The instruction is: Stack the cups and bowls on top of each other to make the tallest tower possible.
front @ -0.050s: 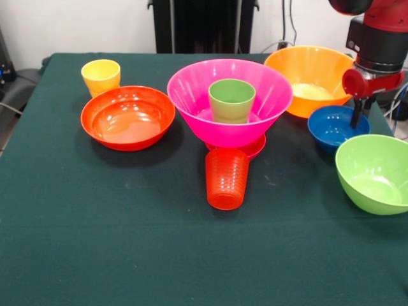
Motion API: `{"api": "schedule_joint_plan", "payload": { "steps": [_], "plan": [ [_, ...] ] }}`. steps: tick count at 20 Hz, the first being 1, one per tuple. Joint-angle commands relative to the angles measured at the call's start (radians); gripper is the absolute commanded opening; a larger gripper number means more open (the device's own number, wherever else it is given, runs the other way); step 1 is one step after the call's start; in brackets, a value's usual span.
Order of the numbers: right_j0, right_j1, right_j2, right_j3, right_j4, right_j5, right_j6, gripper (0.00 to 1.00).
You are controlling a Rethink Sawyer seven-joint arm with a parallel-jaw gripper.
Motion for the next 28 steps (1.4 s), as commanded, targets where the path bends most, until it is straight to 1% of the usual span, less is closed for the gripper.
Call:
{"api": "schedule_joint_plan", "payload": {
  "steps": [1, 3, 6, 10, 22, 28],
  "plan": [
    [0.018, 0.039, 0.021, 0.02, -0.012, -0.053, 0.104, 0.0],
    [0.012, 0.031, 0.028, 0.021, -0.008, -0.04, 0.094, 0.0],
    [0.024, 0.024, 0.008, 0.011, -0.012, -0.059, 0.107, 0.0],
    [0.039, 0.006, -0.013, -0.006, -0.016, -0.038, 0.098, 0.0],
    [0.02, -0.026, 0.017, -0.032, 0.003, 0.044, 0.04, 0.0],
    [-0.003, -0.034, 0.049, -0.037, 0.024, 0.093, 0.01, 0.0]
  ]
}}
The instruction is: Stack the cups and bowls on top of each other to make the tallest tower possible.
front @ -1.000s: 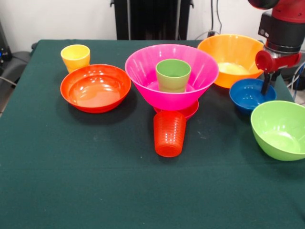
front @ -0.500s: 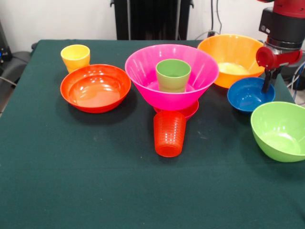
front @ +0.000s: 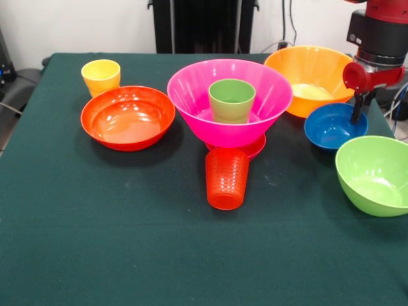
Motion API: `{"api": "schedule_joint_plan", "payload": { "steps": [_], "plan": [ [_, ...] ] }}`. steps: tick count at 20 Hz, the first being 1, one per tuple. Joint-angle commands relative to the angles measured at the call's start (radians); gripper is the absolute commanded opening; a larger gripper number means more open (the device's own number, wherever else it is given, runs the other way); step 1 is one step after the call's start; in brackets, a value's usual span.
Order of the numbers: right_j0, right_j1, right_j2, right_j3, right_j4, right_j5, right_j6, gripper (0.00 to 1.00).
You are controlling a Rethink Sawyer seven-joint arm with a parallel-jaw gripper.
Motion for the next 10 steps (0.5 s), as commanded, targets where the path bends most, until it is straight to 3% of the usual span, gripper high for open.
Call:
{"api": "schedule_joint_plan", "payload": {
  "steps": [1, 10],
  "plan": [
    [-0.035, -0.011, 0.093, -0.037, 0.028, 0.102, 0.005, 0.0],
    [-0.034, -0.021, 0.088, -0.047, 0.043, 0.117, 0.021, 0.0]
  ]
}}
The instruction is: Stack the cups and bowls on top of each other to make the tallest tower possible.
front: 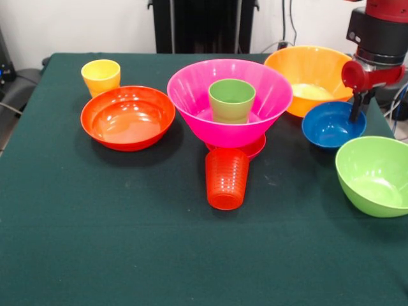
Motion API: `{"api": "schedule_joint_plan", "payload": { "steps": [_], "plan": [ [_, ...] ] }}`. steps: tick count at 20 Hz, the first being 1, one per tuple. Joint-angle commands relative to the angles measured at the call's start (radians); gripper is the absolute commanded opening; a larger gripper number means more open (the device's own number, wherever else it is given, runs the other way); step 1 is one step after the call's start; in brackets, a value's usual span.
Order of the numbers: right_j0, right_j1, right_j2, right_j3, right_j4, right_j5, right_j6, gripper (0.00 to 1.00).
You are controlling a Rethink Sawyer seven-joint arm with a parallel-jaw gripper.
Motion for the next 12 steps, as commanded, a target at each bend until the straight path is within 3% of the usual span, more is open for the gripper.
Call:
{"api": "schedule_joint_plan", "payload": {
  "steps": [1, 5, 12],
  "plan": [
    [-0.017, -0.009, 0.08, -0.045, 0.025, 0.087, 0.021, 0.0],
    [-0.017, -0.01, 0.08, -0.053, 0.023, 0.093, 0.018, 0.0],
    [-0.03, -0.074, 0.095, -0.023, 0.057, 0.145, 0.01, 0.0]
  ]
}}
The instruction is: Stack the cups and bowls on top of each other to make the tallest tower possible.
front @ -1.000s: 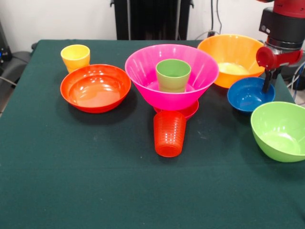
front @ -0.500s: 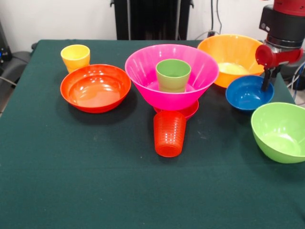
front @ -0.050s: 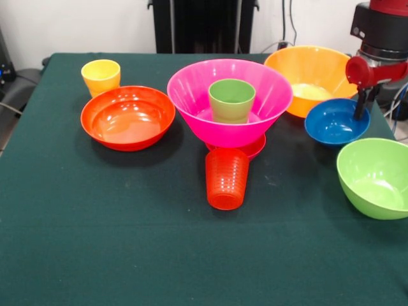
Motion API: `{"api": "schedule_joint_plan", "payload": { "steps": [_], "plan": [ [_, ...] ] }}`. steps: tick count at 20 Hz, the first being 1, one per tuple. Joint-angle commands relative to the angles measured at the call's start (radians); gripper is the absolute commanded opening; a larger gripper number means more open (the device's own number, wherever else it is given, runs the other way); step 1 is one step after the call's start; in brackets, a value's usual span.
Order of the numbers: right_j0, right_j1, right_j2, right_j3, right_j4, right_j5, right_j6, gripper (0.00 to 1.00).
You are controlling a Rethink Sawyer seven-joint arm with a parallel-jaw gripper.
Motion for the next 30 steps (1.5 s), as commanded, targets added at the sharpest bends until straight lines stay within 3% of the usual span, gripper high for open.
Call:
{"api": "schedule_joint_plan", "payload": {
  "steps": [1, 10, 30],
  "plan": [
    [-0.026, -0.053, 0.091, -0.023, 0.043, 0.136, 0.008, 0.0],
    [-0.008, -0.19, 0.058, -0.032, 0.077, 0.261, -0.004, 0.0],
    [-0.023, -0.368, 0.071, -0.074, 0.132, 0.482, -0.034, 0.0]
  ]
}}
